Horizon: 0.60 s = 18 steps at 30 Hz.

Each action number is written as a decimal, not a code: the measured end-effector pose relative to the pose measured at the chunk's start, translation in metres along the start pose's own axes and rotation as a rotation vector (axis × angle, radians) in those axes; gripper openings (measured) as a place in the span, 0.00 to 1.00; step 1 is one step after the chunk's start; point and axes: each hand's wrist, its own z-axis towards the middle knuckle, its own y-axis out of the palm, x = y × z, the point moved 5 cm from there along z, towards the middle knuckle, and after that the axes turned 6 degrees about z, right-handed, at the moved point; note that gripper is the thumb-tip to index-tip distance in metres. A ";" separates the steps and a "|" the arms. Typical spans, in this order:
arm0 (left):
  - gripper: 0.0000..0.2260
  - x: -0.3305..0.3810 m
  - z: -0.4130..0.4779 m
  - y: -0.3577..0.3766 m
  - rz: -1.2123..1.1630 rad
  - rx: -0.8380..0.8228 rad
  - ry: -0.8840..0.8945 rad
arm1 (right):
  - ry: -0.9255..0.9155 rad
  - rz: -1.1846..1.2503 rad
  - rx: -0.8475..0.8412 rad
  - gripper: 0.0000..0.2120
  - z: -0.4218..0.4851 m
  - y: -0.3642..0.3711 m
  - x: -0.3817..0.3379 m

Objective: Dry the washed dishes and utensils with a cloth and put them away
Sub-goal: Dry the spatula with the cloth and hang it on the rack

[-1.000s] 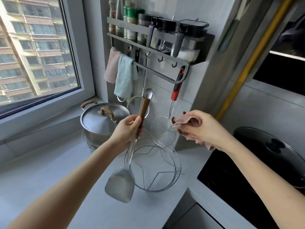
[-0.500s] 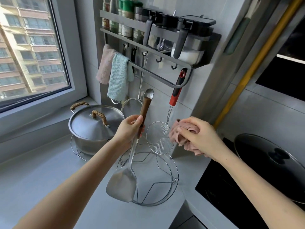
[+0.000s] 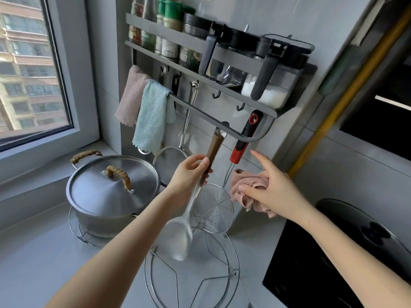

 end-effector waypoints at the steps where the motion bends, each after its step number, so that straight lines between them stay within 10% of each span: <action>1: 0.06 0.003 0.005 0.002 -0.012 -0.021 0.019 | 0.008 -0.006 0.010 0.39 0.002 0.000 0.002; 18: 0.08 0.026 0.049 0.034 0.034 -0.130 0.104 | 0.106 -0.150 0.077 0.37 0.004 0.005 0.017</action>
